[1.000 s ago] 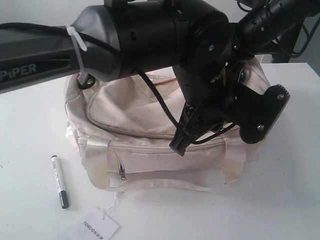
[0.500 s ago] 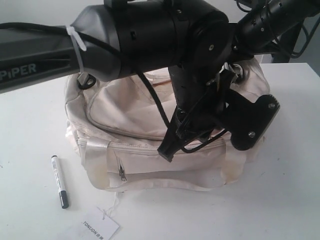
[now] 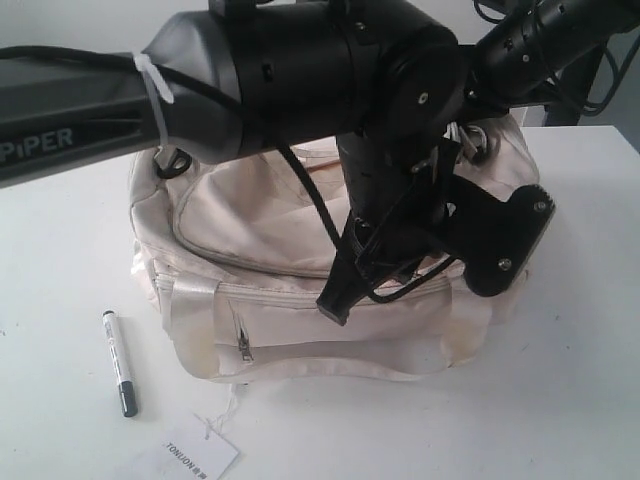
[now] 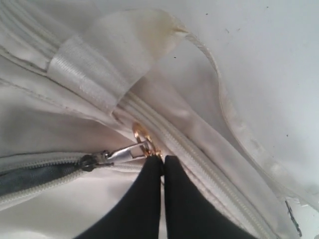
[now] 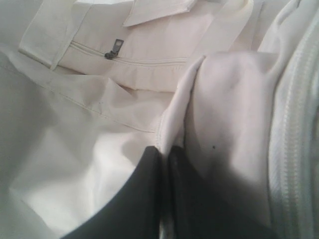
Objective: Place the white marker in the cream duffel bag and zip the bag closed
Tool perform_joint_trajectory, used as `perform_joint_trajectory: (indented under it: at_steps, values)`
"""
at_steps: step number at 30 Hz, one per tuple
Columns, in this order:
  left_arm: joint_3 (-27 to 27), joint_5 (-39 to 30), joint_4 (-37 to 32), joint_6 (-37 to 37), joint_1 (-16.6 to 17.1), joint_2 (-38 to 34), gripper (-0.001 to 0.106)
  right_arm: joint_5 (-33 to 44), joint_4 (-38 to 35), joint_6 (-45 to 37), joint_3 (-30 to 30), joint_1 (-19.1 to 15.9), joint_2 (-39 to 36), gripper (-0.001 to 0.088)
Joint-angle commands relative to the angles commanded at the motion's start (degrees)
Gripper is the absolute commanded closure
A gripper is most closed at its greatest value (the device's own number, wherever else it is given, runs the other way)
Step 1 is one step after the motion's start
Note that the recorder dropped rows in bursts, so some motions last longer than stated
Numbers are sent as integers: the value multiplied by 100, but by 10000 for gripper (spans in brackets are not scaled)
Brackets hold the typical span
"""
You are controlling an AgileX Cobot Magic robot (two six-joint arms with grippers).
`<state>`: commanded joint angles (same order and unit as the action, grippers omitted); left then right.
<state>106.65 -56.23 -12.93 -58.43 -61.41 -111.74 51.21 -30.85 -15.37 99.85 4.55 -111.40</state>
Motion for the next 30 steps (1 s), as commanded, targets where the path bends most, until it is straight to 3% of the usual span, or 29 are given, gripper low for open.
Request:
perform_joint_trajectory:
  at_steps: [30]
  values:
    - [11,591,-408,23,0,447,1053,145,265,10,0,0,0,857]
